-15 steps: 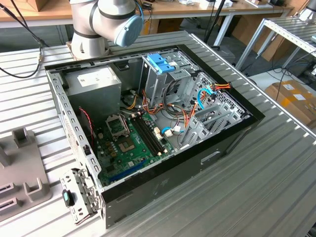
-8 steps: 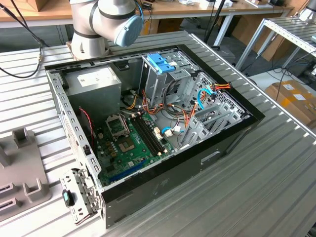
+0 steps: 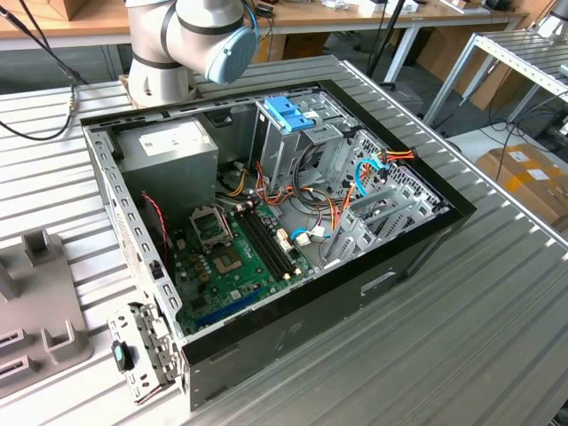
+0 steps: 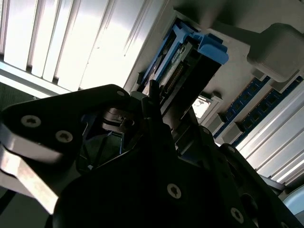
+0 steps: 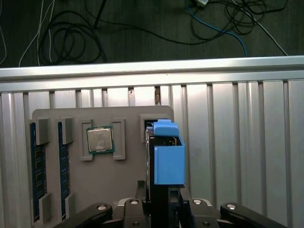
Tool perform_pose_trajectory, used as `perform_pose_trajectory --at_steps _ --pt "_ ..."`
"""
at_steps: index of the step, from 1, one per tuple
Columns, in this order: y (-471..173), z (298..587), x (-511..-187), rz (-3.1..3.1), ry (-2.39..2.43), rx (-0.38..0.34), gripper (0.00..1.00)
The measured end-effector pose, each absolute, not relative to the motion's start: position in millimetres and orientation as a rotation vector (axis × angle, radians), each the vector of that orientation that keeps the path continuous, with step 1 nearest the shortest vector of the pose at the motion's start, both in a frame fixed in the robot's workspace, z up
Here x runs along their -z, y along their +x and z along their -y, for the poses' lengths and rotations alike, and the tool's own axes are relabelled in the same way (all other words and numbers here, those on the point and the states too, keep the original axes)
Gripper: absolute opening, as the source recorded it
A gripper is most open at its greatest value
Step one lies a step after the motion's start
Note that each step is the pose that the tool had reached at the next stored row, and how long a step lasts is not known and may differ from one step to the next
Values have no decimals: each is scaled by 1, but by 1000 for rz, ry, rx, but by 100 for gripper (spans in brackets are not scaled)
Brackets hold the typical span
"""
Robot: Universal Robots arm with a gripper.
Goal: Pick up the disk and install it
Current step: 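Pick up the disk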
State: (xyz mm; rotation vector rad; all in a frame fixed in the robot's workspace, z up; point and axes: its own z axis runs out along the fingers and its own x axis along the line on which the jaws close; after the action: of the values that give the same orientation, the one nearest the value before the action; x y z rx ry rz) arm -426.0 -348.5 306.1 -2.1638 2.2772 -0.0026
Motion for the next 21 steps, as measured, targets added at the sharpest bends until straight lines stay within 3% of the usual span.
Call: perform_pose_trajectory --at_steps 8,21 --pt "-426 349 -307 -2277 -2164 3 35" --pt "-426 349 -342 -2277 -2164 3 35"
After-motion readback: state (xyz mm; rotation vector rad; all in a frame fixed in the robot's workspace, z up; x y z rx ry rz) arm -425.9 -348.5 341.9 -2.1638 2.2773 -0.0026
